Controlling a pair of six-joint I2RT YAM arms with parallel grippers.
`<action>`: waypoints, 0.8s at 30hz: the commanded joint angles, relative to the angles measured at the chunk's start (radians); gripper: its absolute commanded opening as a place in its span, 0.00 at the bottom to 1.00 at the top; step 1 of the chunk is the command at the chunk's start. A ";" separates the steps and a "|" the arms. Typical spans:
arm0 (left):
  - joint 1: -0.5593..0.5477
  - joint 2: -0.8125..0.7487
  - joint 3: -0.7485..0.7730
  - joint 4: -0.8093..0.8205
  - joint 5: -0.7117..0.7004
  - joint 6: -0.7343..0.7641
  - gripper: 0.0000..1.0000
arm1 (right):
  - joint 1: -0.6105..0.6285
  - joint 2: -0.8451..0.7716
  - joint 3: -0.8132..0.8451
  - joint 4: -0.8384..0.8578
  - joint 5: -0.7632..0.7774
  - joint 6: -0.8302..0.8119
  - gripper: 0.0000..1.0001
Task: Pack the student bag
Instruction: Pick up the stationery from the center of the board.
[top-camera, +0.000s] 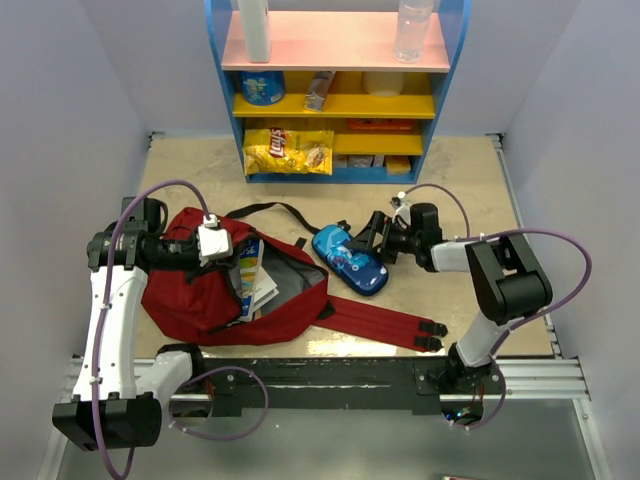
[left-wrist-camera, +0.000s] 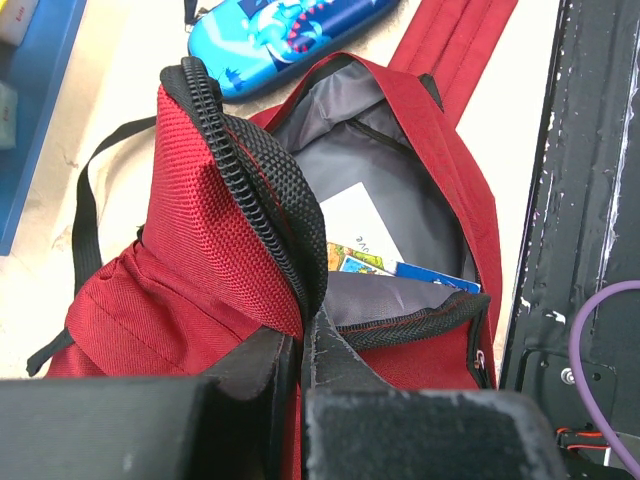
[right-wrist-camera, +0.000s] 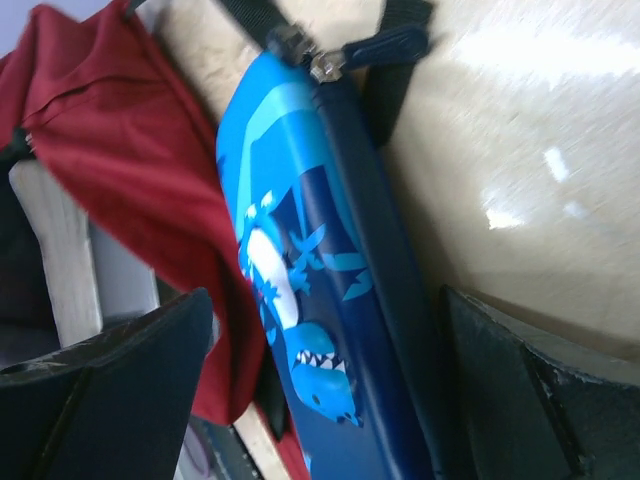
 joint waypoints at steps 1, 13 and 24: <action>-0.006 -0.013 0.004 0.011 0.062 0.034 0.00 | 0.035 0.012 -0.107 0.137 -0.108 0.105 0.99; -0.004 -0.010 0.013 0.012 0.063 0.037 0.00 | 0.294 -0.038 -0.152 0.301 -0.044 0.259 0.98; -0.006 -0.022 0.007 0.011 0.050 0.038 0.00 | 0.337 0.100 -0.178 0.672 0.002 0.499 0.65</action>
